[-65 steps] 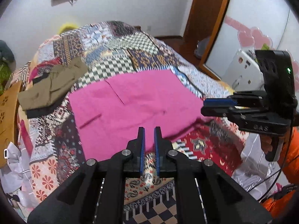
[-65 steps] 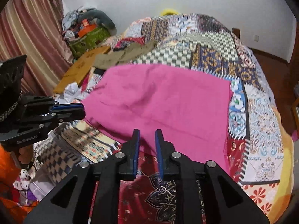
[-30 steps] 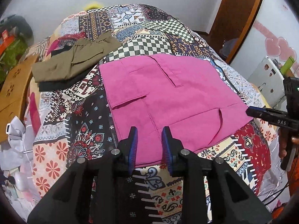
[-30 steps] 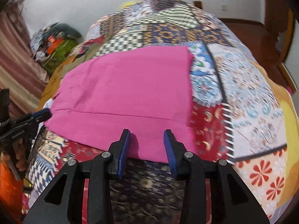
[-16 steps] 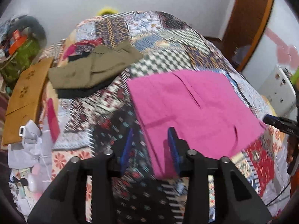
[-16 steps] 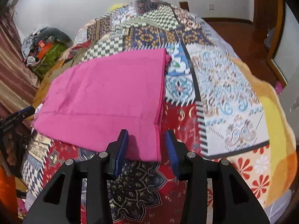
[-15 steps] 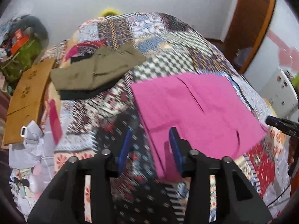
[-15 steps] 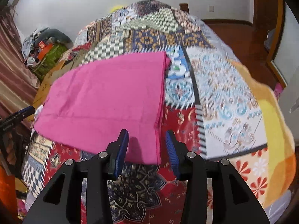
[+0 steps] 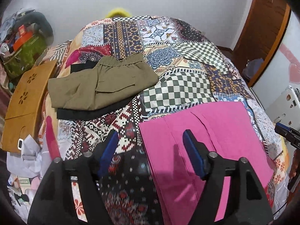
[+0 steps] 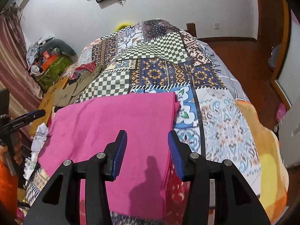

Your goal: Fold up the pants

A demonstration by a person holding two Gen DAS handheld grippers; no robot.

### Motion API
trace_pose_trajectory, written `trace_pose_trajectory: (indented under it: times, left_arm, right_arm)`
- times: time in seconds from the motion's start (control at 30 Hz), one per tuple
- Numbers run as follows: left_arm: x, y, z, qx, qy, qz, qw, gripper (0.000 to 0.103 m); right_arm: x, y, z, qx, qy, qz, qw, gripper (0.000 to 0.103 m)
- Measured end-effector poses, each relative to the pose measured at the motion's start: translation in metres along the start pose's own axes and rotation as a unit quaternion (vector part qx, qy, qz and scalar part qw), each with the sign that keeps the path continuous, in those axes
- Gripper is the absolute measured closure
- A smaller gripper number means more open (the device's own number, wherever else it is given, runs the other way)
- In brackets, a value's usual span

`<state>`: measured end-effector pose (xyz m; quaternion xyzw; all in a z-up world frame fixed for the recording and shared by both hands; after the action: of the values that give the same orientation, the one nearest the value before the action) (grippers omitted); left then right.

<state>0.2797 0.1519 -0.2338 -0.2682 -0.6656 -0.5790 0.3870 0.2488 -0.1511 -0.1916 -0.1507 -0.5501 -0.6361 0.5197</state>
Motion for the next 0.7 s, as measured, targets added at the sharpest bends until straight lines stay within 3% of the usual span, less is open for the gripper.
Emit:
trace_pose_trajectory:
  times: [0.07, 0.27, 0.7]
  left_arm:
    - [-0.011, 0.004, 0.003, 0.006, 0.01, 0.004, 0.9999, 0.017]
    - [-0.042, 0.011, 0.008, 0.024, 0.002, 0.03, 0.9993, 0.016]
    - [-0.09, -0.009, 0.004, 0.071, -0.067, 0.103, 0.9899, 0.013]
  right_arm:
    - [-0.008, 0.004, -0.004, 0.0, -0.002, 0.005, 1.0, 0.058]
    - [-0.033, 0.017, -0.021, -0.007, -0.01, 0.013, 1.0, 0.05]
    - [-0.124, 0.036, -0.052, -0.024, -0.009, 0.084, 0.996, 0.05]
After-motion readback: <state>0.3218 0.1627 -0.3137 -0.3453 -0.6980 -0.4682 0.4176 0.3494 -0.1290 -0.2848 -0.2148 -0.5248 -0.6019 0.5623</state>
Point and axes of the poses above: each gripper's, at about its wrist camera, not at the fingertips, and x roughly against the way its jaws point, z to its left, y to its top, the point moved 9 cm from there along -x, roughly the way its jaws point, and after that the axes turned 3 degrees about y, right-handed, at the moved point
